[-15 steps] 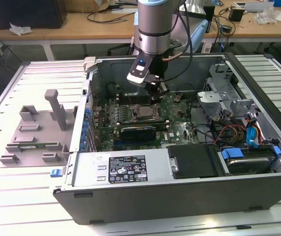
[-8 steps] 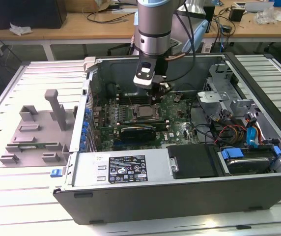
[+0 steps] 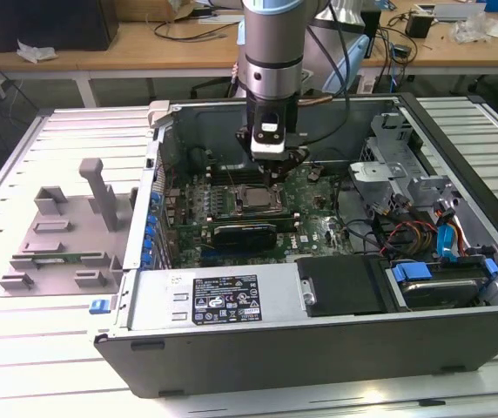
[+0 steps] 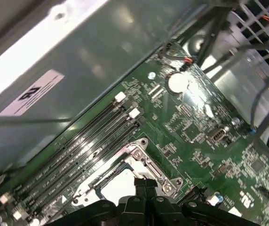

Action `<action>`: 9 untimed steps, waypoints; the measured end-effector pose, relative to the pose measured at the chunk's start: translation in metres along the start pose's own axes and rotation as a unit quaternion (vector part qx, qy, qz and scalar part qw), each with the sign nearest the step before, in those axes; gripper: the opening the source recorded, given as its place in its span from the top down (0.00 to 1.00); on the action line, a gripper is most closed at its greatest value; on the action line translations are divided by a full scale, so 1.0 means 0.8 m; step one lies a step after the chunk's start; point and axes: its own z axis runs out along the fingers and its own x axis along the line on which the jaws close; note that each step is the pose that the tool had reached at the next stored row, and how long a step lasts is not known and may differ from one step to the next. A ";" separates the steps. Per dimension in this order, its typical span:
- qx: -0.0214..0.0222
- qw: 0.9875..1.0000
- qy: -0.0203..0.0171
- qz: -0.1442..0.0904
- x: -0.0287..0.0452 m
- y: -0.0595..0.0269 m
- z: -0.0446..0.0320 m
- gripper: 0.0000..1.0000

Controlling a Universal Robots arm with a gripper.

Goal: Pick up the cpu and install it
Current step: 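Close the cpu cover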

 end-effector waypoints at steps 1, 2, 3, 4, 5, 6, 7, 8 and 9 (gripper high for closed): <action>0.000 1.000 0.000 -0.011 0.0000 0.000 0.0003 0.89; 0.000 1.000 0.000 -0.019 0.0000 0.000 0.0005 0.89; 0.000 0.999 0.000 -0.032 0.0000 0.000 0.0008 0.89; 0.000 0.999 0.000 -0.041 0.0000 0.000 0.0010 0.89; 0.000 0.998 0.000 -0.056 0.0000 0.000 0.0014 0.89; 0.000 0.998 0.000 -0.070 0.0000 0.000 0.0017 0.89; 0.001 0.997 0.000 -0.078 0.0000 0.000 0.0019 0.89; 0.001 0.996 0.000 -0.092 0.0000 0.000 0.0022 0.89; 0.001 0.995 -0.001 -0.102 0.0000 0.000 0.0024 0.89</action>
